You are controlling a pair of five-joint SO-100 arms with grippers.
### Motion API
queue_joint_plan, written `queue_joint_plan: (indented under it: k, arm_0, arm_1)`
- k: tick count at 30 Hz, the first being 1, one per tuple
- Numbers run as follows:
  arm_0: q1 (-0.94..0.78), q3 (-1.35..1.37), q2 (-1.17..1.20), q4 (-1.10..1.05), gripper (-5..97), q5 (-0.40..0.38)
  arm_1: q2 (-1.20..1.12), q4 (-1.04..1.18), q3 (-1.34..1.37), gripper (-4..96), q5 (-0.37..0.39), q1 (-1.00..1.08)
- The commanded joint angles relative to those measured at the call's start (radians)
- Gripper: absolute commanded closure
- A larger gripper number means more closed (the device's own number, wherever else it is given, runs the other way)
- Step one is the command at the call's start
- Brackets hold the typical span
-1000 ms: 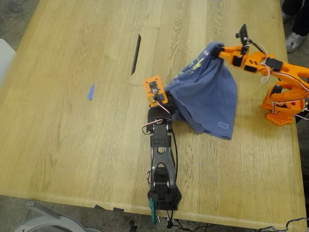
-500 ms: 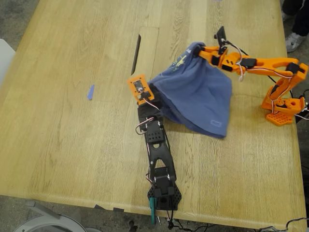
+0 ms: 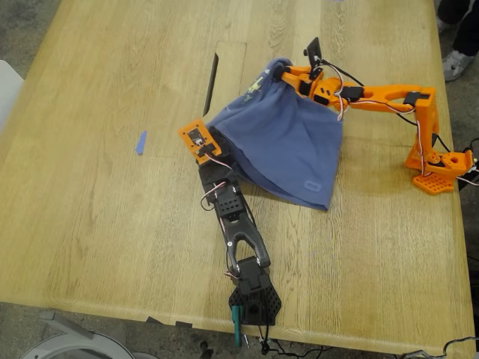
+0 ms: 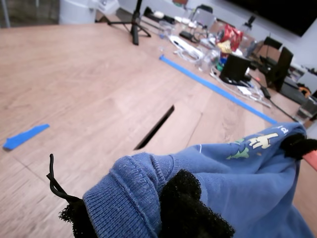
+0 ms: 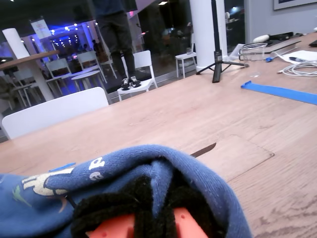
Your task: Fold a T-shirt
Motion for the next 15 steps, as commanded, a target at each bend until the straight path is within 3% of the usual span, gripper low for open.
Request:
queue_joint_plan:
  k: [1,10,15]
  arm_0:
    - [-0.051,-0.029,0.031,-0.097,92,0.012]
    - [-0.057,-0.044,0.074,-0.075,92,0.018]
    - [-0.034,-0.077,0.124,0.075,92,0.025]
  arm_1:
    - [-0.032,-0.003,-0.141,91.2,-0.005,0.015]
    - [-0.252,0.178,-0.589,91.2,-0.011,0.037]
    - [-0.508,0.557,-1.147,91.0,-0.002,0.055]
